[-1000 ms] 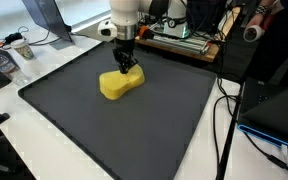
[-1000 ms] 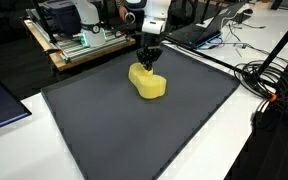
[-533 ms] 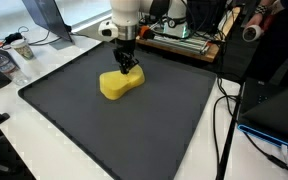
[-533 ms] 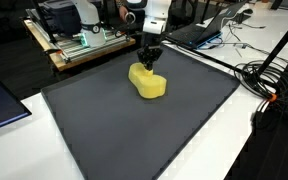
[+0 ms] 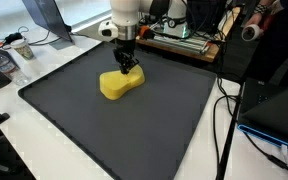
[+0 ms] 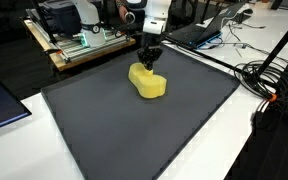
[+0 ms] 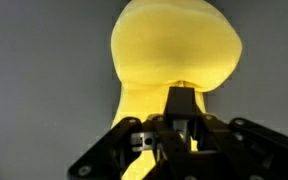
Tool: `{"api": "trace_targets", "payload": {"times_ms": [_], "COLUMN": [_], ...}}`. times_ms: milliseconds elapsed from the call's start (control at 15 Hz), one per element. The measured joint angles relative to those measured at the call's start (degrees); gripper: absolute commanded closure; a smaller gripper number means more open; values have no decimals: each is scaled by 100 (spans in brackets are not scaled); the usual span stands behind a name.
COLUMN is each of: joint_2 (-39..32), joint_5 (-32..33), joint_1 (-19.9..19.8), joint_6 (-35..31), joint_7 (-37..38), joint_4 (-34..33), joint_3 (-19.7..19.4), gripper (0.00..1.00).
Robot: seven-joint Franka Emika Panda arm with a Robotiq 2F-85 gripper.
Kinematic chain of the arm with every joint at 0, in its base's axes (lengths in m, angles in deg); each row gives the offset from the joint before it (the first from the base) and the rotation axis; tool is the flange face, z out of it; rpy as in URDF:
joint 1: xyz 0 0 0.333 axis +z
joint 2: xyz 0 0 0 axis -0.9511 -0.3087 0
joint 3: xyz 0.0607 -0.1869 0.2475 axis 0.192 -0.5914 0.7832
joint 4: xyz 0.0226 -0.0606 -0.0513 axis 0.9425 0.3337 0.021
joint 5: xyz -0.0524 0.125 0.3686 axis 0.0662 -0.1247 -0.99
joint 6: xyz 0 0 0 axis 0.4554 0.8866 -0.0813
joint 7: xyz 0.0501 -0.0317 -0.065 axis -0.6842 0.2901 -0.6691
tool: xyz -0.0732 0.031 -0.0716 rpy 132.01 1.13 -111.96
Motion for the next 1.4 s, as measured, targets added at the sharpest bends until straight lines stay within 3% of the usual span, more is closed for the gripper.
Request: {"api": "trace_targets", "payload": {"times_ms": [1000, 1400], "joint_2": [41, 513], "joint_5": [-176, -32], "joint_1": [-6, 9], "joint_6": [1, 168], "joint_7": [-170, -156], "joint_4": [-36, -13], "joint_3": [-31, -70], "gripper": [96, 96]}}
